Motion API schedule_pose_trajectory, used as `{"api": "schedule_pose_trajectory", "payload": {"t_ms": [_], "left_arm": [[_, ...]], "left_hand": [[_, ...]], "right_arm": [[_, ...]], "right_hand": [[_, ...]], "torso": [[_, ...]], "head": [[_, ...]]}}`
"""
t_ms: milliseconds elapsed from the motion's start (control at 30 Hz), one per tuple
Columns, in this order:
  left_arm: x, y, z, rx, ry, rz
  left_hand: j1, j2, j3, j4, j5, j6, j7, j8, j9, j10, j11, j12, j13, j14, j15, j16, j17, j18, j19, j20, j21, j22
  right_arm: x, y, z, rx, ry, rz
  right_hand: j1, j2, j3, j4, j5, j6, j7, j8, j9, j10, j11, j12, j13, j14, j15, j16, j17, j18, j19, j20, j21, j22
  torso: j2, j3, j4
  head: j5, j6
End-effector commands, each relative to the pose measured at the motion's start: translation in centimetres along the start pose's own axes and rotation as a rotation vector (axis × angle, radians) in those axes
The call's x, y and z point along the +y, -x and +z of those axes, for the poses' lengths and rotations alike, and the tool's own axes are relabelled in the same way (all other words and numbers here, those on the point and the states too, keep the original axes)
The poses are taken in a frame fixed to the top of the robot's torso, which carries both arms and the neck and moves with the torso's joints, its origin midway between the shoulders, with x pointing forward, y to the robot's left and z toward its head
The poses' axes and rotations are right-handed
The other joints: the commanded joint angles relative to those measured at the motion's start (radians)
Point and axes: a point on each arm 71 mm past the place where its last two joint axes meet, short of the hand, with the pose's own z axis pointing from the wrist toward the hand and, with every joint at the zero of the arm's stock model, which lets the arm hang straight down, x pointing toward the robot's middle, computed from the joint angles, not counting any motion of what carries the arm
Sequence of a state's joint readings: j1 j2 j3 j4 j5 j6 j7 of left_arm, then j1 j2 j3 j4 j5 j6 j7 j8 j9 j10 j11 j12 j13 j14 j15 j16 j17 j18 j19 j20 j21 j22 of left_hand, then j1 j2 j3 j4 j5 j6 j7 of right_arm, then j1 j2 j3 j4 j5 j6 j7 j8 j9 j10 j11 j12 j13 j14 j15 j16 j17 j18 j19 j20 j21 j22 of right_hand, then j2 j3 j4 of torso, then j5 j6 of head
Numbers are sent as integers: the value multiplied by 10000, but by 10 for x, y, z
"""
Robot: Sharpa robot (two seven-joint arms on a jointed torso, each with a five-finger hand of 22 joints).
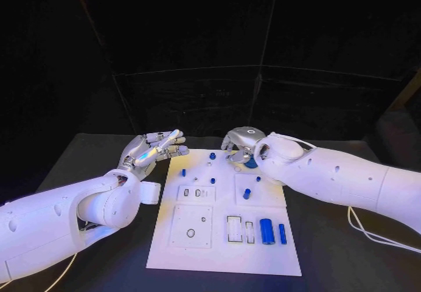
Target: Assemble the parts on the task board
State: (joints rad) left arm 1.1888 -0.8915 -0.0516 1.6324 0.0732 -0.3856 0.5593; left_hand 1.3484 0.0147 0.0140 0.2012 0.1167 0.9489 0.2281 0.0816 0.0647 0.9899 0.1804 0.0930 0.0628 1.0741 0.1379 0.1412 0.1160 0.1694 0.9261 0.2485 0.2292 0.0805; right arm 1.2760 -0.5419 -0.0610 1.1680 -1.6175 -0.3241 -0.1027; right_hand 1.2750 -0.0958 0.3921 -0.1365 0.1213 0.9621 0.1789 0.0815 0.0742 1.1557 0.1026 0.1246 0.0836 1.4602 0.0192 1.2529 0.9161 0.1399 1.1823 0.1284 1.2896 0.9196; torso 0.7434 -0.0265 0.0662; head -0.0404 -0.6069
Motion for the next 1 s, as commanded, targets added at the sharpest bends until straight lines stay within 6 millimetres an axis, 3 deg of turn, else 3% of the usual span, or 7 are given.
{"api": "schedule_pose_trajectory", "payload": {"t_ms": [33, 233, 300, 333, 400, 633, 1000], "left_arm": [[-2, -1, 0, 154, -109, -21], [-2, 0, 1, 165, -92, -28], [-1, 0, 1, 158, -89, -23], [-1, 0, 1, 157, -89, -22], [-1, 0, 2, 159, -87, -22], [0, -1, 4, 162, -97, -18], [2, -5, 7, 237, -96, -56]], "left_hand": [[-22, 78, -20, -74, -32, 93, -19, 13, 18, 124, -3, -9, 13, -2, 2, -71, 3, 146, 115, 0, -45, -24], [-21, 107, -20, -94, -32, 177, -54, 35, 21, 225, -36, 6, 15, 36, -18, -97, 9, 149, 154, -14, -75, -46], [-21, 110, -20, -95, -32, 183, -56, 37, 22, 233, -38, 7, 15, 41, -20, -98, 10, 149, 158, -15, -76, -47], [-21, 110, -20, -95, -32, 183, -56, 37, 22, 233, -38, 7, 15, 41, -20, -98, 10, 149, 158, -15, -76, -47], [-21, 110, -20, -95, -32, 183, -56, 37, 22, 233, -38, 7, 15, 41, -20, -98, 10, 149, 158, -15, -76, -47], [-21, 111, -20, -96, -33, 185, -57, 36, 21, 236, -39, 6, 15, 44, -21, -99, 11, 150, 161, -15, -78, -48], [-20, 112, -20, -99, -33, 184, -57, 33, 19, 238, -40, 3, 13, 48, -22, -102, 11, 150, 166, -17, -81, -50]], "right_arm": [[-13, 15, -12, -626, -512, 1319], [-45, 19, -38, 152, -1650, 2167], [-53, 19, -44, 434, -1926, 2097], [-57, 19, -46, 556, -2039, 2036], [-63, 18, -49, 770, -2226, 1934], [-71, 15, -50, 1250, -2510, 1640], [-69, 11, -38, 1443, -2513, 1449]], "right_hand": [[-137, -109, -160, 216, 286, 281, -160, 109, 34, 1233, -274, 645, 289, 211, -192, 357, 577, -205, 341, -121, 259, 504], [-1103, -628, -1387, 1038, 809, 160, -469, 49, -19, 2674, -616, 2177, 1428, 358, -504, 879, 1440, -348, 803, -468, 619, 1187], [-1243, -618, -2096, 1488, 1412, 88, -502, 81, -15, 2424, -646, 3389, 2673, 432, -527, 1216, 2030, -404, 952, -521, 753, 1447], [-718, -418, -2792, 1754, 1495, 59, -509, 190, 13, 1529, -630, 5069, 4597, 413, -459, 1404, 2316, -418, 1000, -522, 833, 1588], [-645, -313, -3216, 2015, 1438, -133, -419, 167, -17, 1550, -546, 6317, 5923, 470, -455, 1590, 2694, -467, 1106, -458, 935, 1804], [195, -48, -3901, 2184, 1398, -432, -316, 255, -27, 1331, -461, 8183, 8095, 543, -372, 1905, 3335, -507, 1207, -360, 1088, 2095], [796, 229, -4217, 2180, 1356, -650, -256, 295, -35, 1439, -403, 9072, 9150, 603, -310, 2105, 3773, -543, 1296, -298, 1203, 2320]], "torso": [[-35, 6, -102], [-41, 51, -230], [-37, 49, -216], [-34, 39, -197], [-26, 39, -180], [-24, 38, -157], [-30, 12, -131]], "head": [[-25, 35], [-4, 93], [-43, 103], [-90, 117], [-144, 107], [-134, 76], [-160, 25]]}}
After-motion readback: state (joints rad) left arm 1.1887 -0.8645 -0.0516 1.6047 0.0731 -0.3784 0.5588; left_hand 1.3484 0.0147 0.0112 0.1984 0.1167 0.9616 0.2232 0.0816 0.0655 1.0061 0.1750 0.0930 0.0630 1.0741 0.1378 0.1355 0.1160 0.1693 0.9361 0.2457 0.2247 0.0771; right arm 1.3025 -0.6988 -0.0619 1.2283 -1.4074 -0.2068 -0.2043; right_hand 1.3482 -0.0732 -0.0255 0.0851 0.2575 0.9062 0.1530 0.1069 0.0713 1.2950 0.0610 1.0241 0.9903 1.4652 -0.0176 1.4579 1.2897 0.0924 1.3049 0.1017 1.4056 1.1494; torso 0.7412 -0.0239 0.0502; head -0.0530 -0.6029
